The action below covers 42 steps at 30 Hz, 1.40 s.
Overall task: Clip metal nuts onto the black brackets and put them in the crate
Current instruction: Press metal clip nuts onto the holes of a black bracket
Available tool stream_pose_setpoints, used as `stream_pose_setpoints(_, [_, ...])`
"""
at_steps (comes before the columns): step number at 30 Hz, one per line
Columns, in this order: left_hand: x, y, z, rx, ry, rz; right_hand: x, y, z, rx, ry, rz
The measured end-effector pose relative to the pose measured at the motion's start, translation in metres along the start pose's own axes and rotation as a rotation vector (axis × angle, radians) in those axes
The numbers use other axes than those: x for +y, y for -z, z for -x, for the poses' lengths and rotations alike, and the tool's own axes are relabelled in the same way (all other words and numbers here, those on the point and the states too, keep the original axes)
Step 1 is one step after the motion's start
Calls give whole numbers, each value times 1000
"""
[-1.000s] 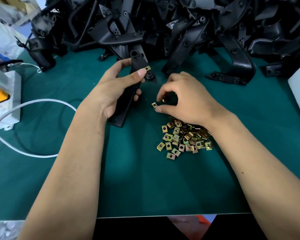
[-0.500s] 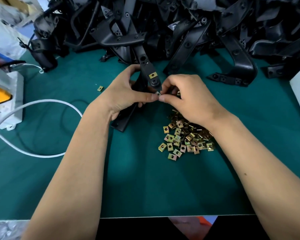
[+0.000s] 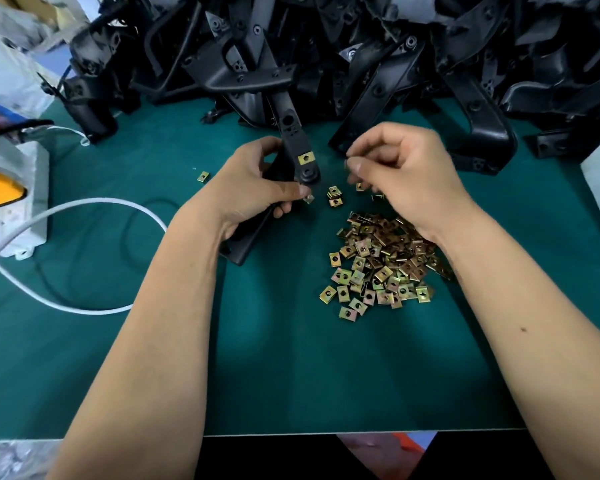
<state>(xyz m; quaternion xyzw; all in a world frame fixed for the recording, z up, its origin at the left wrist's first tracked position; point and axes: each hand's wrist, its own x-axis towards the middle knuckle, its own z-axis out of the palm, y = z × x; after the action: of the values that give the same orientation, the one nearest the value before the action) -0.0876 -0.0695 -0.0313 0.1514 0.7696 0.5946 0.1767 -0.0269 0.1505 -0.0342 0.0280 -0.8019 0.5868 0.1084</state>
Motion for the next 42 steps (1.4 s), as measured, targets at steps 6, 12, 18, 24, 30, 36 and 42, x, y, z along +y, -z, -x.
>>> stream_pose_setpoints(6, [6,4,7,-194,-45,-31,-5,1,2,15,-109,-220])
stream_pose_setpoints(12, [10,1,13,-307,-61,11,-8,-5,3,44,-134,-249])
stream_pose_setpoints(18, [11,3,13,-341,-110,67,-8,-10,5,95,-131,-320])
stream_pose_setpoints(24, [9,-9,8,-253,-156,-7,-7,-19,5,136,-75,-347])
stream_pose_setpoints(30, [10,-11,8,-247,-138,-9,-4,-16,2,160,-80,-373])
stream_pose_setpoints(36, [9,-13,7,-244,-121,-61,-3,-16,3,170,-27,-299])
stream_pose_setpoints(42, [10,-15,7,-267,-163,-115,-1,-21,3,180,1,-240])
